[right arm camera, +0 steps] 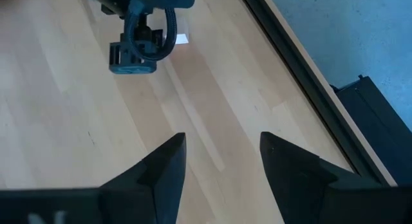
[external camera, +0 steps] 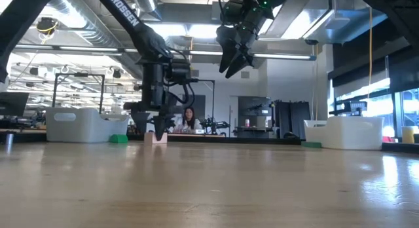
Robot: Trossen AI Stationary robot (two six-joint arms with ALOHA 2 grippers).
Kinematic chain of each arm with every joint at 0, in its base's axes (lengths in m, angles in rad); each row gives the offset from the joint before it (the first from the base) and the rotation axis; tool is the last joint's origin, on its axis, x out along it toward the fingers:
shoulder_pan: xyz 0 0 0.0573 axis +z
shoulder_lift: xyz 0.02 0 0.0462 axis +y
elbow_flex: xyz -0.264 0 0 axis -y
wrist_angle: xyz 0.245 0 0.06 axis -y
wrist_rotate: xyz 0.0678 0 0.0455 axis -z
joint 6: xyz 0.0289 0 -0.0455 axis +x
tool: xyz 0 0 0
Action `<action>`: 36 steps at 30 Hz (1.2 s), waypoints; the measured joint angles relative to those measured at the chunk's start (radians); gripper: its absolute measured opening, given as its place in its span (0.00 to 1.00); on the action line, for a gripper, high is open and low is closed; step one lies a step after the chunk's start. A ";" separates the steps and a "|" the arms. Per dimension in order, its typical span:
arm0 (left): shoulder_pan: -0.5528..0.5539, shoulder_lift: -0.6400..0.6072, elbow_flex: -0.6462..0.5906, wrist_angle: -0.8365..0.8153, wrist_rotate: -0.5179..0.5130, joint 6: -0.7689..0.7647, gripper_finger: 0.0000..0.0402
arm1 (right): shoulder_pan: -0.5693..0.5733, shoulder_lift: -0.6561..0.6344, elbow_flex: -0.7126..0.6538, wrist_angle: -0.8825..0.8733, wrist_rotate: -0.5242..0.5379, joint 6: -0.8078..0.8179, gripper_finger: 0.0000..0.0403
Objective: Sort & place blocks by color
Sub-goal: Put the green block into the white bin
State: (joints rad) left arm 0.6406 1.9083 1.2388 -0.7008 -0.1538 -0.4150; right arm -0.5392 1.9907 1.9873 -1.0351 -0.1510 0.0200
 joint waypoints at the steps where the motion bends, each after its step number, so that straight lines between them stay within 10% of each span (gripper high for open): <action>1: -0.003 0.000 0.000 0.001 -0.012 -0.001 0.71 | 0.000 0.000 0.000 0.000 0.000 0.001 0.49; 19: -0.005 0.059 0.003 0.035 0.044 0.008 0.70 | 0.000 0.000 0.000 0.000 0.000 0.001 0.49; 31: -0.009 0.063 0.003 0.048 0.077 0.003 0.30 | 0.000 0.000 0.000 0.000 0.000 0.000 0.49; 36: -0.016 0.053 0.001 0.018 0.083 0.051 0.30 | 0.000 0.000 0.000 0.000 0.000 0.000 0.49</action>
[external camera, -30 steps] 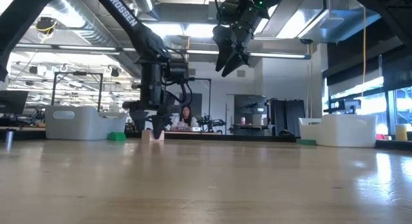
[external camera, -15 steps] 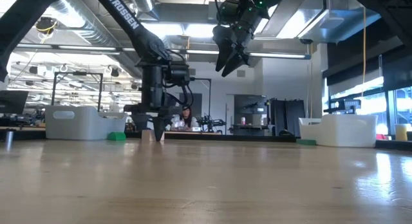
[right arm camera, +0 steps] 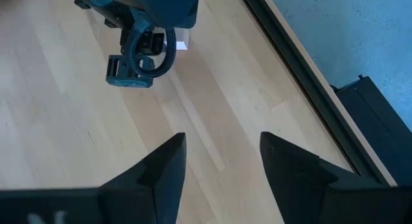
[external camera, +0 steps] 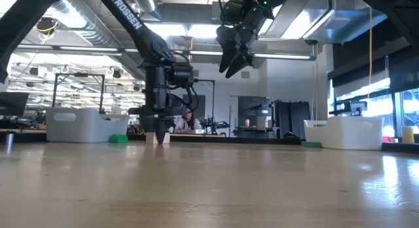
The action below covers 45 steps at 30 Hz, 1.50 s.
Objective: Sort & place blocks by color
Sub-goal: Put the green block into the white bin
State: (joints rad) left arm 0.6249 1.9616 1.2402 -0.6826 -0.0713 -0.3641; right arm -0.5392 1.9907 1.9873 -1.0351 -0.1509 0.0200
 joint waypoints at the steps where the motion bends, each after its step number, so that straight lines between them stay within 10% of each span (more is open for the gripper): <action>1: 0.000 -0.006 0.000 -0.008 -0.001 0.009 0.30 | 0.000 0.000 0.000 0.000 0.000 0.000 0.49; 21: 0.106 -0.402 -0.002 -0.307 -0.144 0.034 0.30 | 0.000 0.000 0.000 0.008 0.000 0.000 0.49; 45: 0.355 -0.411 -0.275 -0.199 -0.015 0.035 0.30 | 0.000 -0.001 0.000 0.076 0.000 -0.003 0.49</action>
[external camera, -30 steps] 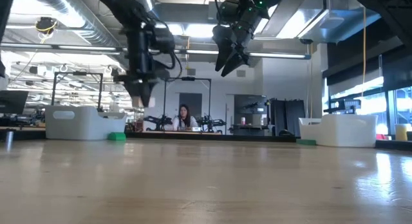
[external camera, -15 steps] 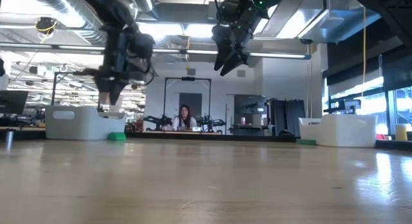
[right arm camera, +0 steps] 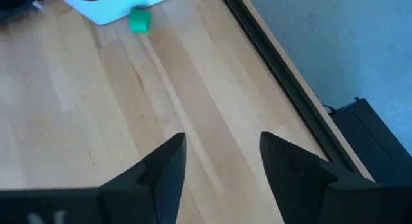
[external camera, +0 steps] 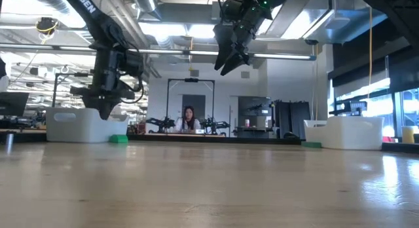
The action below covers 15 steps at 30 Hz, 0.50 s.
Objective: Sort & place blocks by color
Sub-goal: Put the green block into the white bin
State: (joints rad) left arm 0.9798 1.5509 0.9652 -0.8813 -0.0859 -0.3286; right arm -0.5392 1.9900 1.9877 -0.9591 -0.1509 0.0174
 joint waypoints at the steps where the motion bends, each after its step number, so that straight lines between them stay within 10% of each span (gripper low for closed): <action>1: 0.000 0.000 -0.001 0.005 -0.003 0.000 0.30 | 0.000 0.000 0.000 0.004 0.000 0.000 0.49; 15: 0.000 0.000 -0.001 0.030 -0.029 0.000 0.52 | 0.000 0.000 0.000 0.048 0.000 0.000 0.49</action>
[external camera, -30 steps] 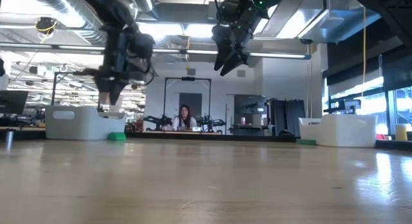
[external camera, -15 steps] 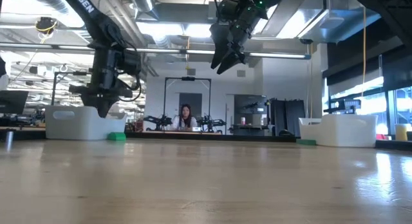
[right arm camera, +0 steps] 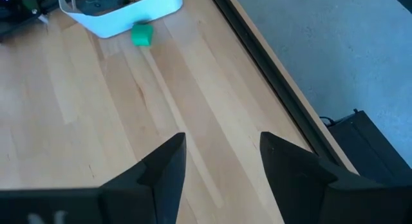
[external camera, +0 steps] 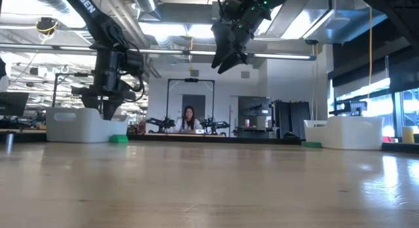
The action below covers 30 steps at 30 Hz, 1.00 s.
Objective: Sort & place blocks by color
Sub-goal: Put the green block into the white bin
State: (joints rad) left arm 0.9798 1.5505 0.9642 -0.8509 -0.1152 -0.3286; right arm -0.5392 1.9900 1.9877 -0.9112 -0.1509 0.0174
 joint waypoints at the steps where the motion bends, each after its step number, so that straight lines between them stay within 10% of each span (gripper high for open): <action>1: 0.000 0.000 0.000 0.000 0.003 0.000 0.52 | 0.000 0.000 0.000 0.001 0.000 0.000 0.49; 24: -0.120 -0.317 0.000 0.000 0.095 0.185 0.52 | 0.000 0.000 0.000 0.064 -0.011 -0.084 0.49; 30: -0.141 -0.311 0.000 0.004 0.377 0.457 0.53 | 0.007 0.000 0.000 0.054 -0.116 -0.230 0.49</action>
State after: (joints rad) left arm 0.8384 1.2393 0.9642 -0.8465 0.2620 0.1282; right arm -0.5325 1.9900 1.9877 -0.8570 -0.2671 -0.2125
